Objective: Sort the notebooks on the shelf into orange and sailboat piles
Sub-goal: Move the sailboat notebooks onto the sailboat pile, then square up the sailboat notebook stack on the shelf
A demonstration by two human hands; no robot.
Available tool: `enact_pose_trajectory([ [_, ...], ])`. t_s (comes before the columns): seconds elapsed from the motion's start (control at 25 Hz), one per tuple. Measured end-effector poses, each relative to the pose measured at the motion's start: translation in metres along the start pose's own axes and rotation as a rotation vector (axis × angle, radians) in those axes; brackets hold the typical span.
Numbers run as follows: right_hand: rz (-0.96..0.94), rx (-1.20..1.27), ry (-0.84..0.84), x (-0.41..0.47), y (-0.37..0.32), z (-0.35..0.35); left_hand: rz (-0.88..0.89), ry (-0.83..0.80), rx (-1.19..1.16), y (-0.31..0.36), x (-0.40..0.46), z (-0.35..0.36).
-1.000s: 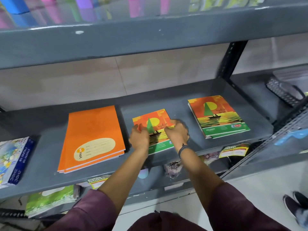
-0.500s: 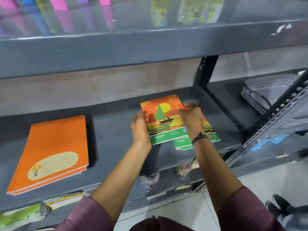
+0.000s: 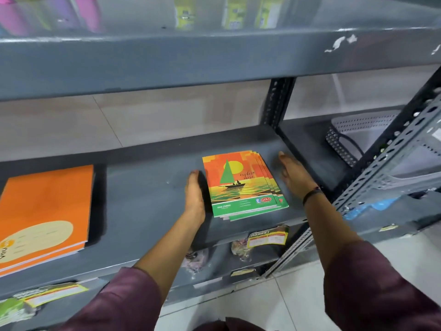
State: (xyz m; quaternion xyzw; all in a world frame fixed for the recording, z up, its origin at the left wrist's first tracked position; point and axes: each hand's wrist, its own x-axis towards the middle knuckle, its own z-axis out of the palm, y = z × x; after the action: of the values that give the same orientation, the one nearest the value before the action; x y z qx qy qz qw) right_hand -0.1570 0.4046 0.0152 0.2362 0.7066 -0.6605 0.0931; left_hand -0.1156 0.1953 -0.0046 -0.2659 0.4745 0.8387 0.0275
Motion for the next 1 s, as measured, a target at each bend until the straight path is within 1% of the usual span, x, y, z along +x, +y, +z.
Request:
enact_pose_trajectory([
  [0.04,0.050,0.056,-0.050,0.007,0.004,-0.002,-0.048,-0.082,0.006,0.001,-0.004,0.006],
  [0.08,0.025,0.020,-0.048,0.004,0.010,-0.006,-0.073,-0.137,0.012,-0.001,-0.007,0.013],
  [0.12,0.060,0.090,-0.089,-0.002,0.007,0.000,-0.081,-0.175,0.026,-0.002,-0.012,0.022],
  [0.16,0.064,0.148,-0.235,-0.012,-0.002,0.007,-0.076,-0.191,0.041,-0.003,-0.015,0.026],
  [0.2,0.015,0.048,-0.279,-0.019,-0.007,0.012,-0.072,-0.211,0.066,-0.003,-0.015,0.030],
  [0.24,0.000,0.039,-0.303,-0.013,-0.003,0.006,-0.055,-0.226,0.091,-0.003,-0.014,0.029],
  [0.32,0.006,0.221,-0.340,-0.002,0.011,-0.006,-0.014,-0.213,0.093,0.001,-0.013,0.024],
  [0.36,0.019,0.263,-0.338,0.000,0.016,-0.009,-0.013,-0.216,0.090,0.000,-0.014,0.020],
  [0.44,0.009,0.258,-0.364,0.001,0.024,-0.012,0.008,-0.259,0.077,-0.003,-0.020,0.019],
  [0.56,-0.042,0.166,-0.409,-0.002,0.027,-0.015,-0.037,-0.289,0.137,-0.006,-0.025,0.025],
  [0.6,-0.076,0.079,-0.459,-0.005,0.024,-0.019,-0.026,-0.282,0.225,-0.006,-0.027,0.023],
  [0.64,-0.105,-0.082,-0.531,-0.007,0.022,-0.026,0.000,-0.269,0.367,-0.006,-0.026,0.017],
  [0.72,-0.171,-0.505,-0.608,-0.011,0.020,-0.039,0.061,-0.280,0.757,-0.007,-0.031,0.001],
  [0.8,-0.226,-0.818,-0.591,-0.013,0.027,-0.044,0.147,-0.246,1.245,-0.017,-0.035,-0.009],
  [0.84,-0.260,-0.913,-0.551,-0.015,0.031,-0.040,0.163,-0.229,1.399,-0.023,-0.034,-0.009],
  [0.92,-0.316,-0.996,-0.435,-0.018,0.032,-0.029,0.161,-0.196,1.492,-0.028,-0.031,0.001],
  [1.0,-0.332,-1.033,-0.379,-0.021,0.026,-0.022,0.156,-0.132,1.492,-0.028,-0.025,0.009],
])
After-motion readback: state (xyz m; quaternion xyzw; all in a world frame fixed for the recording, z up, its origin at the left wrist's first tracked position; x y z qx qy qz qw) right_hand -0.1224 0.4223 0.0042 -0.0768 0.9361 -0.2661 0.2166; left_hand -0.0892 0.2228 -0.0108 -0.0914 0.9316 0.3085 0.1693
